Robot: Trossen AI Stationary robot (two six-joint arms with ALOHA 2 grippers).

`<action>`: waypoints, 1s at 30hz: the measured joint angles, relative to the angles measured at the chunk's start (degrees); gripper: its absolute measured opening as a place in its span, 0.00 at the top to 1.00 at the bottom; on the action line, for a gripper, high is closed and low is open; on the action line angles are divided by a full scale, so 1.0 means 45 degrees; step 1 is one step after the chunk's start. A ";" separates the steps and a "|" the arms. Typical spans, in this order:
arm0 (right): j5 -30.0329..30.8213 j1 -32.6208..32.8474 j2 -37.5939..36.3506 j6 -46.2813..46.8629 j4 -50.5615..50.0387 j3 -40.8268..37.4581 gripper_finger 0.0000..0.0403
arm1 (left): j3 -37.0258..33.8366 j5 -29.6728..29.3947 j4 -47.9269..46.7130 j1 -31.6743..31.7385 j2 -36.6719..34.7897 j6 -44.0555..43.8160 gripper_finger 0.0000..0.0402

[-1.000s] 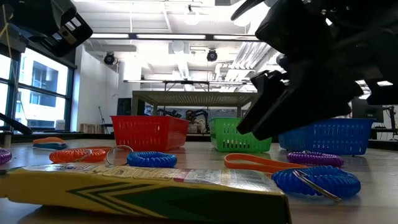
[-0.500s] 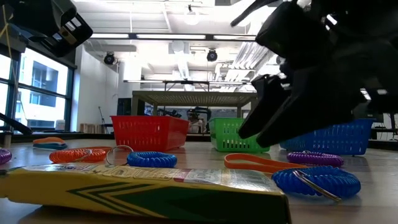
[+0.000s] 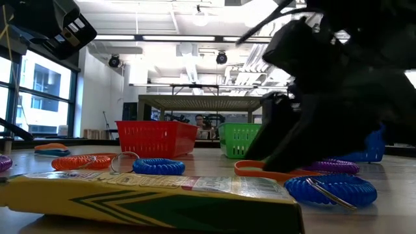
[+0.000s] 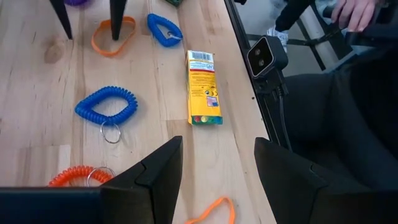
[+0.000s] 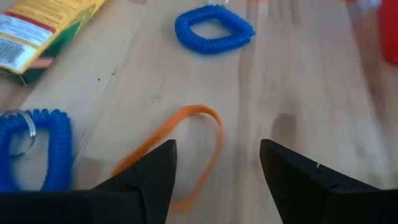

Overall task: Pick & Place Office Desk Supplies
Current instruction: Put the orange rubber band into the red bin

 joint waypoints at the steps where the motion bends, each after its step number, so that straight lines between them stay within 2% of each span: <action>1: -0.0031 0.0004 0.0061 -0.0028 -0.0050 0.0084 0.45 | 0.0000 -0.0004 -0.0002 0.0000 0.0000 0.0000 0.52; 7: -0.0464 -0.0112 0.0855 0.0080 0.0022 0.0684 0.46 | 0.0000 0.0080 0.0035 0.0001 0.0000 0.0000 0.52; 11: -0.0778 -0.0229 0.0917 0.0164 -0.0079 0.0840 0.50 | 0.0000 0.0088 0.0032 0.0005 0.0000 0.0000 0.52; 17: -0.0982 -0.0316 0.0917 0.0996 -0.0571 0.0857 0.64 | 0.0000 0.0092 0.0027 0.0005 0.0000 0.0000 0.52; 28: -0.1048 -0.0316 0.0936 0.1442 -0.0895 0.0840 0.96 | 0.0000 0.0087 0.0027 0.0000 0.0000 -0.0005 0.52; 30: -0.1079 -0.0316 0.0938 0.1474 -0.0886 0.0840 0.98 | 0.0000 0.0087 0.0022 0.0000 0.0000 -0.0005 0.52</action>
